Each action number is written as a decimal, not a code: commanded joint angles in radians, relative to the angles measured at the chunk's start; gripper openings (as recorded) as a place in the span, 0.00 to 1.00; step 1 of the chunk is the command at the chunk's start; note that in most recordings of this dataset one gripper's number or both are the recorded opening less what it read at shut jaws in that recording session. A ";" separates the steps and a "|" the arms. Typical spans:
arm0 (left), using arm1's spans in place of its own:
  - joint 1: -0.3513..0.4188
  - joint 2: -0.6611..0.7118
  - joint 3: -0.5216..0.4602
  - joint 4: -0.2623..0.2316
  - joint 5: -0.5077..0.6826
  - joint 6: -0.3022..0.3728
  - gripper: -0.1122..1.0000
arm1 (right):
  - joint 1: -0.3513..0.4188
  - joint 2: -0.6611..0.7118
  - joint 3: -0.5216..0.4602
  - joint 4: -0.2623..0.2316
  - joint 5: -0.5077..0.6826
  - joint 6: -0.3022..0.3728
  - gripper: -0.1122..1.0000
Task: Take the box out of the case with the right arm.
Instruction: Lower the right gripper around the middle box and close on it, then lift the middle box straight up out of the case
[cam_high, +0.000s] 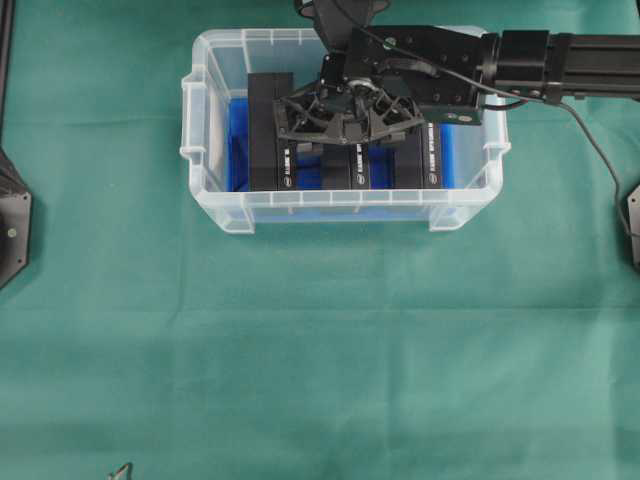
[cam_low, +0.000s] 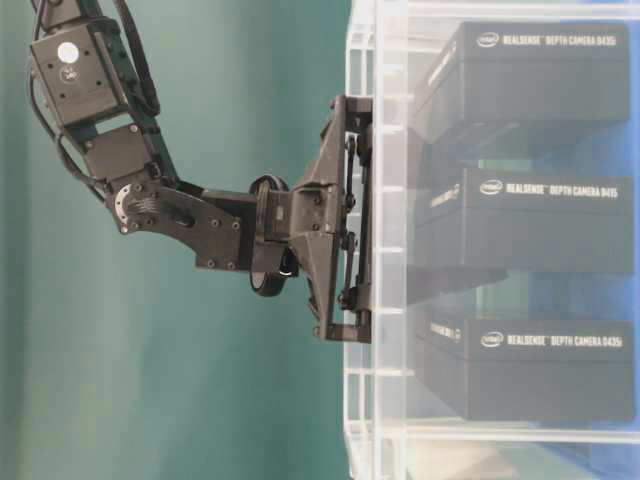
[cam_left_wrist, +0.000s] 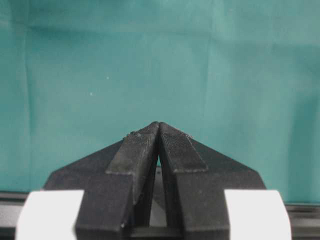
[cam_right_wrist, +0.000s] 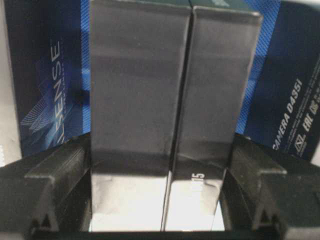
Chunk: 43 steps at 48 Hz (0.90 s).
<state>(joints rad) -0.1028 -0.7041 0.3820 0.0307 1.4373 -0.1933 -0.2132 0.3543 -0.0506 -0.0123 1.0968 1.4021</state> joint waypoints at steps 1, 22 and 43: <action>0.002 0.000 -0.029 0.000 -0.005 0.000 0.10 | 0.008 -0.017 -0.025 -0.002 0.002 -0.003 0.70; 0.002 0.000 -0.029 0.002 -0.005 0.000 0.10 | 0.006 -0.069 -0.187 -0.015 0.199 -0.002 0.69; 0.002 0.000 -0.031 0.002 -0.005 -0.002 0.10 | 0.008 -0.097 -0.453 -0.084 0.457 -0.003 0.69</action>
<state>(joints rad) -0.1043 -0.7041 0.3804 0.0307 1.4373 -0.1933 -0.2086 0.3206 -0.4280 -0.0828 1.5140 1.4021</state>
